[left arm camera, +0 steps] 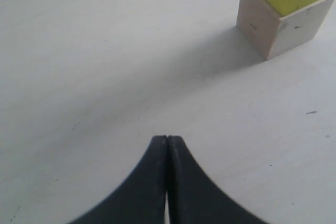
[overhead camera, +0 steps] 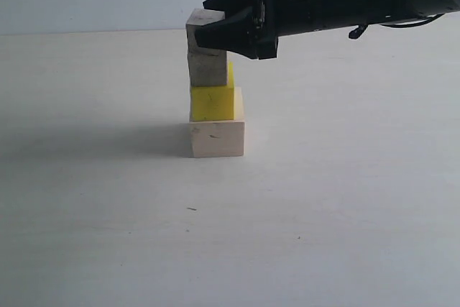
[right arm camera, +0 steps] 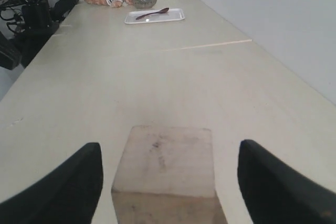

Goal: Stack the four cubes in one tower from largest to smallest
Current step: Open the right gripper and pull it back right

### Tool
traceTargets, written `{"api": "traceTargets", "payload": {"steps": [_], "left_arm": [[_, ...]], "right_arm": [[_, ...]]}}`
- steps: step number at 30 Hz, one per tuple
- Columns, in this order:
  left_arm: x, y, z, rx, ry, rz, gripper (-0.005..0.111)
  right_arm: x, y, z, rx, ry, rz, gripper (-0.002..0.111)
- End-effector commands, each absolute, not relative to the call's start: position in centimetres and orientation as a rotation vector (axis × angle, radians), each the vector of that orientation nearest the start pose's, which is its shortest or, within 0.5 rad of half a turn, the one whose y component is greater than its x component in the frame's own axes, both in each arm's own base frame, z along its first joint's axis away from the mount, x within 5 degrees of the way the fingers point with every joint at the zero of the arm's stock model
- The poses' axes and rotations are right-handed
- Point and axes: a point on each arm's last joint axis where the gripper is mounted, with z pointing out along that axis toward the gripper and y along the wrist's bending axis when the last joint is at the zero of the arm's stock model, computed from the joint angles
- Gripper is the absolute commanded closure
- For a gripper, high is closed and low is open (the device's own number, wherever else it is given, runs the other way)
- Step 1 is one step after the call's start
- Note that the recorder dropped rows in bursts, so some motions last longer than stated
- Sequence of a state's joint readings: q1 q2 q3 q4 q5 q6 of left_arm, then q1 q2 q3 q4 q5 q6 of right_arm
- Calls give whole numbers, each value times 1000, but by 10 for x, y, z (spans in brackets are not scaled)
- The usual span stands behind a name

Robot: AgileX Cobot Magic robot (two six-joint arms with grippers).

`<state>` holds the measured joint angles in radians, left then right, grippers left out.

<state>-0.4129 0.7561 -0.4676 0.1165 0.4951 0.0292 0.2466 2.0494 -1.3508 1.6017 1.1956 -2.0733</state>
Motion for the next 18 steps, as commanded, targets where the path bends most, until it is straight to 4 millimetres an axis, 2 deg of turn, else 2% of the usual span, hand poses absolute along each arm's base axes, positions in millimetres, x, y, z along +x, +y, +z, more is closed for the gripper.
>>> {"api": "traceTargets", "payload": {"steps": [1,12,18], "left_arm": [[131,-53,259,589,2169,-89,107],[131,-53,259,592,2168,-88,107],[131,-53,259,592,2168,-88,107]], "right_arm": [[379,180,216,-1255,1467,1079,41],[377,179,223,-1260,1453,1065,43],[377,177,229,-1286,1485,985,43]]}}
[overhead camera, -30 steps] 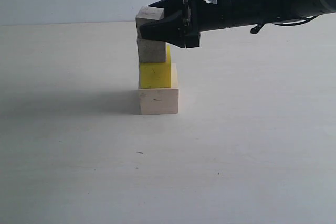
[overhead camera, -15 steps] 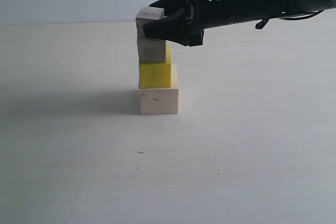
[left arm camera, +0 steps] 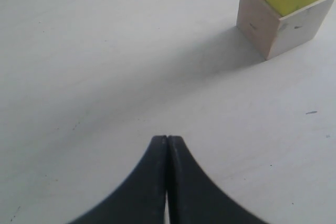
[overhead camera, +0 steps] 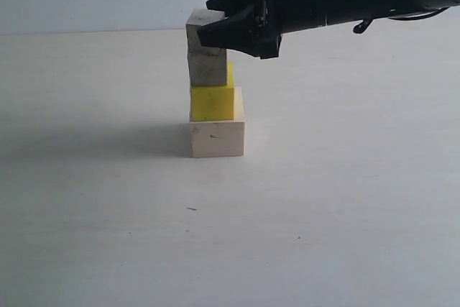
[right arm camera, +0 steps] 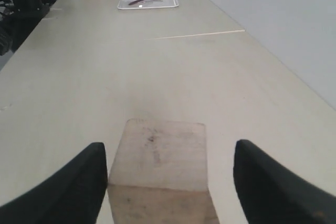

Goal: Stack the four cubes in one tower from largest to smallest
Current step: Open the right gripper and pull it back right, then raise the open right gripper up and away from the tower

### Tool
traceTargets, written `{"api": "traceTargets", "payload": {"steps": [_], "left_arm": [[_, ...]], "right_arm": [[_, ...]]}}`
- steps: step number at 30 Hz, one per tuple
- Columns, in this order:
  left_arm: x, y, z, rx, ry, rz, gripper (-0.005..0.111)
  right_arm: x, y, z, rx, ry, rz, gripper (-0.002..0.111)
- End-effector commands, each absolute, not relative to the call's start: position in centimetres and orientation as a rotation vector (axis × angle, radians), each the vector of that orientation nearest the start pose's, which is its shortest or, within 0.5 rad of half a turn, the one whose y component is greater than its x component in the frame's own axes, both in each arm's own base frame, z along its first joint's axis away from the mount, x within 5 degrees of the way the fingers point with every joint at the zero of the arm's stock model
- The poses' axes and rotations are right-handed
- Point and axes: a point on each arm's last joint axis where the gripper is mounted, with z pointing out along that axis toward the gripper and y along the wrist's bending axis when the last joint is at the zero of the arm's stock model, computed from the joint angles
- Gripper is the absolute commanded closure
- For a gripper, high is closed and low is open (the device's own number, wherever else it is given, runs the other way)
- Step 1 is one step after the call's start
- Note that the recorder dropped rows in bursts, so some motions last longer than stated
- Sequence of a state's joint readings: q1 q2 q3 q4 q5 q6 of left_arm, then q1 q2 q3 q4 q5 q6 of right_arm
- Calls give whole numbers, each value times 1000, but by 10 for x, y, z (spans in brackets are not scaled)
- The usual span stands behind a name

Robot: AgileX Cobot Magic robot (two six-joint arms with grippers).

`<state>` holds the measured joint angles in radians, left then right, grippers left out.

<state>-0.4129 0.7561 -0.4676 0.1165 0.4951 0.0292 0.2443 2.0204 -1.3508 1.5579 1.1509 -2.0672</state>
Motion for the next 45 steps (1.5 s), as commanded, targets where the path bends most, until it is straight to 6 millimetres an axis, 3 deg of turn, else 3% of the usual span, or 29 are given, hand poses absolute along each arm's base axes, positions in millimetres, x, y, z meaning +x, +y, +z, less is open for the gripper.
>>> {"api": "traceTargets", "payload": {"steps": [1,45], "left_arm": [[131,-53,259,592,2168,-88,107],[131,-53,259,592,2168,-88,107]], "right_arm": [[377,177,229,-1286,1495,980,43],[378,174,228,-1315,1543,915,43]]}}
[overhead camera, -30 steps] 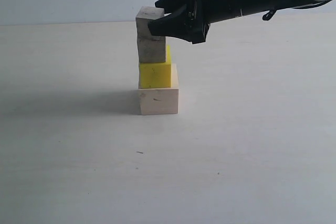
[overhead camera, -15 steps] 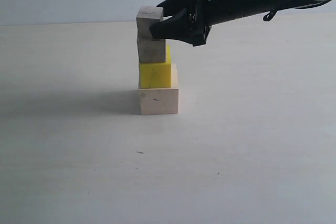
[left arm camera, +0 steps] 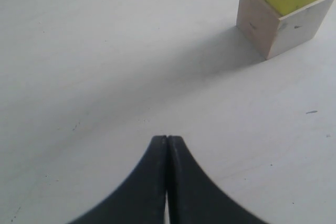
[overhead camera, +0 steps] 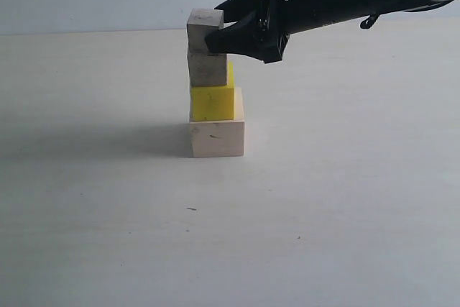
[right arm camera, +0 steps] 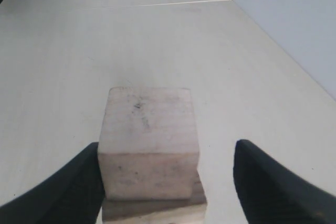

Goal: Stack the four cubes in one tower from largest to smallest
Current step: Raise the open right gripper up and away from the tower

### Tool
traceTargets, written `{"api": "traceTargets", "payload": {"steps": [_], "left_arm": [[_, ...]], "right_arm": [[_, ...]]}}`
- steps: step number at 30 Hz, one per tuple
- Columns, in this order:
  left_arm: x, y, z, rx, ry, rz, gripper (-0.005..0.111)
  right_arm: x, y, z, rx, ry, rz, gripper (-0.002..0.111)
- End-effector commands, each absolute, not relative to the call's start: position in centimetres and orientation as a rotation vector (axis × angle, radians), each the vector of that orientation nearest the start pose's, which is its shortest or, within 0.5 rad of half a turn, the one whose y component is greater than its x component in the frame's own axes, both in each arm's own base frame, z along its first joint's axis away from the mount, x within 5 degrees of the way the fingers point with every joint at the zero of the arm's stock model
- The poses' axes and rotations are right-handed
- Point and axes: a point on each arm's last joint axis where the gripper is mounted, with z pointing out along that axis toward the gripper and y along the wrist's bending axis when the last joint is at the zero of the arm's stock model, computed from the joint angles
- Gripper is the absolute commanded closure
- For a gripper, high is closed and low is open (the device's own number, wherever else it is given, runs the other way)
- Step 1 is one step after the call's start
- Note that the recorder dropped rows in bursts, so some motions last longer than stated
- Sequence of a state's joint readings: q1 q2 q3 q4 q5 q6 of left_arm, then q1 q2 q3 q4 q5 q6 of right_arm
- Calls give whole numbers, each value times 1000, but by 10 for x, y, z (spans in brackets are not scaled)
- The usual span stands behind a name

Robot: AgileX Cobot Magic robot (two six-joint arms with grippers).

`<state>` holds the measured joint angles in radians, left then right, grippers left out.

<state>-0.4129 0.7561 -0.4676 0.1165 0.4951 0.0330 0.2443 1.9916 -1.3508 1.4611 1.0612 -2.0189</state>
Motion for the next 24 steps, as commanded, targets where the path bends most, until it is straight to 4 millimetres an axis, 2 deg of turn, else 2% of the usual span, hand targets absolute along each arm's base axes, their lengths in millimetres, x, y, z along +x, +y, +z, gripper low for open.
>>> {"api": "traceTargets", "payload": {"steps": [1,24], "left_arm": [[131,-53,259,592,2168,-88,107],[131,-53,259,594,2168,-87,107]], "right_arm": [[378,174,228,-1315,1544,915,43],[372,174,239,-1304,1547,954,43]]}}
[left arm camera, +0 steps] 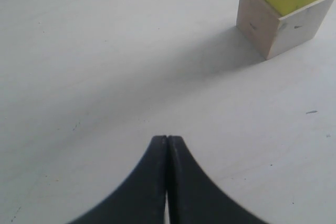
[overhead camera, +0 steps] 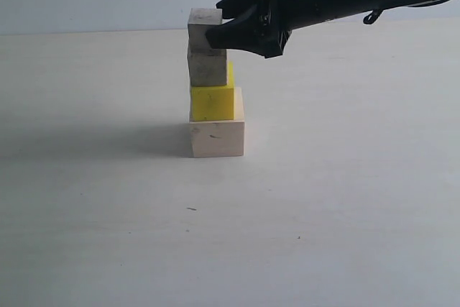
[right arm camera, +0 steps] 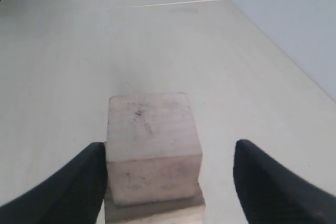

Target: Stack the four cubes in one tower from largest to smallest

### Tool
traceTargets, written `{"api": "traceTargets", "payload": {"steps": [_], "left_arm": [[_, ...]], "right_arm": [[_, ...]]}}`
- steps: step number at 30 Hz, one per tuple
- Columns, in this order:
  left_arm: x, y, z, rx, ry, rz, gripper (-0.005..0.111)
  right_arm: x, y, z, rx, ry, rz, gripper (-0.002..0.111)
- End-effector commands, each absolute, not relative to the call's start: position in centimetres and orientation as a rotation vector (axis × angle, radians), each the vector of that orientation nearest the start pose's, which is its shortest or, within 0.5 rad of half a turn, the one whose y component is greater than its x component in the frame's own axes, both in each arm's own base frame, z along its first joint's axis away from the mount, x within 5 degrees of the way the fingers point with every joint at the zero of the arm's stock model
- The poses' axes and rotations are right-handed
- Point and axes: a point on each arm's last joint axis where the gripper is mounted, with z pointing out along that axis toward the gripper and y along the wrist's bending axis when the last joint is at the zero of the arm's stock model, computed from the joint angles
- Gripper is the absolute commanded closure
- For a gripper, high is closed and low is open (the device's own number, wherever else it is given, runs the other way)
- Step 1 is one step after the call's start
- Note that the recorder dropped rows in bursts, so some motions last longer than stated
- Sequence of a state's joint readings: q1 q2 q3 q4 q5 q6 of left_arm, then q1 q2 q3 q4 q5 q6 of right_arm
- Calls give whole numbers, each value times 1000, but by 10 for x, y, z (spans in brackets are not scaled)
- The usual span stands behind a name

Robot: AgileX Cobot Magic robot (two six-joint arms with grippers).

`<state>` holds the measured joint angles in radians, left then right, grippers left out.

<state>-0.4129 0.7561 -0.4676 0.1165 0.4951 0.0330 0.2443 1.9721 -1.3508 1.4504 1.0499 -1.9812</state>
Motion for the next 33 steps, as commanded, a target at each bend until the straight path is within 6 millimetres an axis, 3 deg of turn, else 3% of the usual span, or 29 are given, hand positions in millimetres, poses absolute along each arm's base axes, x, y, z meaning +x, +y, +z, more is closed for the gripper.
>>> {"api": "traceTargets", "payload": {"steps": [1,13,20,23,25,26,28,33], "left_arm": [[131,-53,259,594,2168,-87,107],[131,-53,259,603,2165,-83,107],[131,-53,259,602,2166,-86,107],[131,-53,259,602,2166,-86,107],[131,-53,259,602,2162,-86,107],[131,-53,260,600,2153,-88,107],[133,-55,262,587,2122,-102,107],[124,-51,281,494,2045,-163,107]], "right_arm": [[371,174,241,-1310,1540,955,43],[357,169,280,-1324,1486,896,43],[340,165,322,-1209,1512,931,45],[331,163,344,-1105,1536,969,55],[323,159,362,-1026,1565,972,75],[317,156,371,-981,1585,986,92],[311,152,379,-946,1640,946,108],[300,131,379,-845,1940,709,108]]}}
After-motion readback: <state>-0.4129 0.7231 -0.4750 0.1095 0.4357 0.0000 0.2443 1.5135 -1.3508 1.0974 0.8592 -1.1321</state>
